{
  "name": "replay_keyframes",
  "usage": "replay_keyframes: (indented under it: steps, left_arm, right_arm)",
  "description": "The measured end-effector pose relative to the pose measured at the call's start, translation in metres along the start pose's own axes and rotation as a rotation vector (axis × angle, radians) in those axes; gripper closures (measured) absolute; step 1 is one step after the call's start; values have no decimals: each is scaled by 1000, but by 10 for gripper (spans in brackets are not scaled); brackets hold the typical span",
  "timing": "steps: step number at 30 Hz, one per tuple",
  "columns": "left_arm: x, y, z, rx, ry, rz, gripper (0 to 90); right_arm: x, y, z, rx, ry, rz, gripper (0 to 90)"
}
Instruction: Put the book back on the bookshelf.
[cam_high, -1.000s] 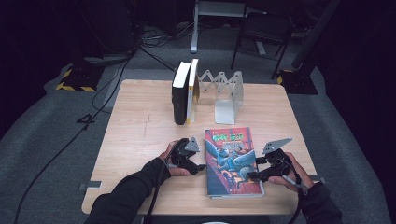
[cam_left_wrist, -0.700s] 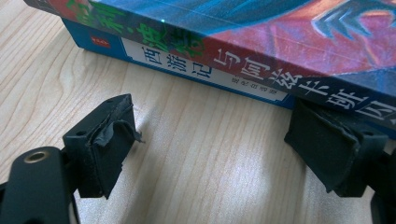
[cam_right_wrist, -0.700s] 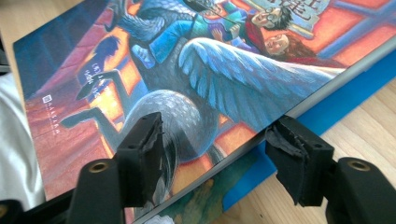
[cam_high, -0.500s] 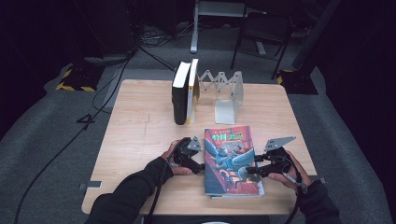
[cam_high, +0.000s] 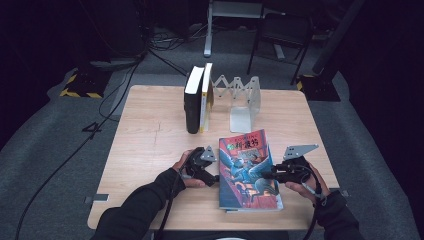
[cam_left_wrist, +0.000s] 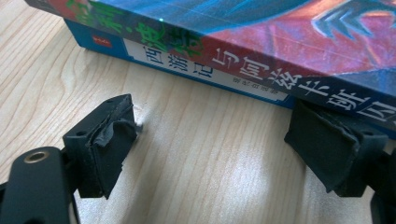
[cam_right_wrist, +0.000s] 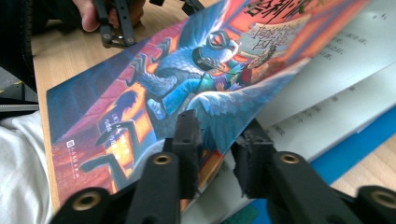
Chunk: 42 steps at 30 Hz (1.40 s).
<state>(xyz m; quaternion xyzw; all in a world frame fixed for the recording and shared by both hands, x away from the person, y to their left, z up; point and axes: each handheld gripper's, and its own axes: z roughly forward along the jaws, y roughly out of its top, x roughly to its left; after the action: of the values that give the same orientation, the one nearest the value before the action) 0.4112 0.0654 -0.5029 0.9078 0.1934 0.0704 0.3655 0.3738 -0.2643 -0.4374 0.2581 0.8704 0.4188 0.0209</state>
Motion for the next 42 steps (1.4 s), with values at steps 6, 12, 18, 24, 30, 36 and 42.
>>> replay_keyframes:
  steps: [6, 12, 18, 24, 30, 36, 42]
  left_arm:
    - [14, 3, 2, -8, 12, -26, 239]
    - [33, 9, 6, -18, 24, -75, 293]
    - [43, 13, 6, -44, 1, -70, 457]
    - [40, 17, -3, -115, -10, -32, 681]
    - [44, 24, -26, -213, -32, -29, 751]
    - [51, 31, -37, -285, -60, -42, 748]
    - [61, 36, -34, -298, -70, -82, 697]
  right_arm:
    - [4, 0, 1, -39, 11, -42, 809]
    - [8, -1, 0, -74, 1, -95, 821]
    - [14, 0, -2, -110, -17, -147, 824]
    - [16, -1, -6, -153, -22, -178, 824]
    - [22, 0, -13, -225, -61, -222, 826]
    - [22, 0, -19, -304, -66, -277, 826]
    - [24, 0, -18, -319, -68, -298, 826]
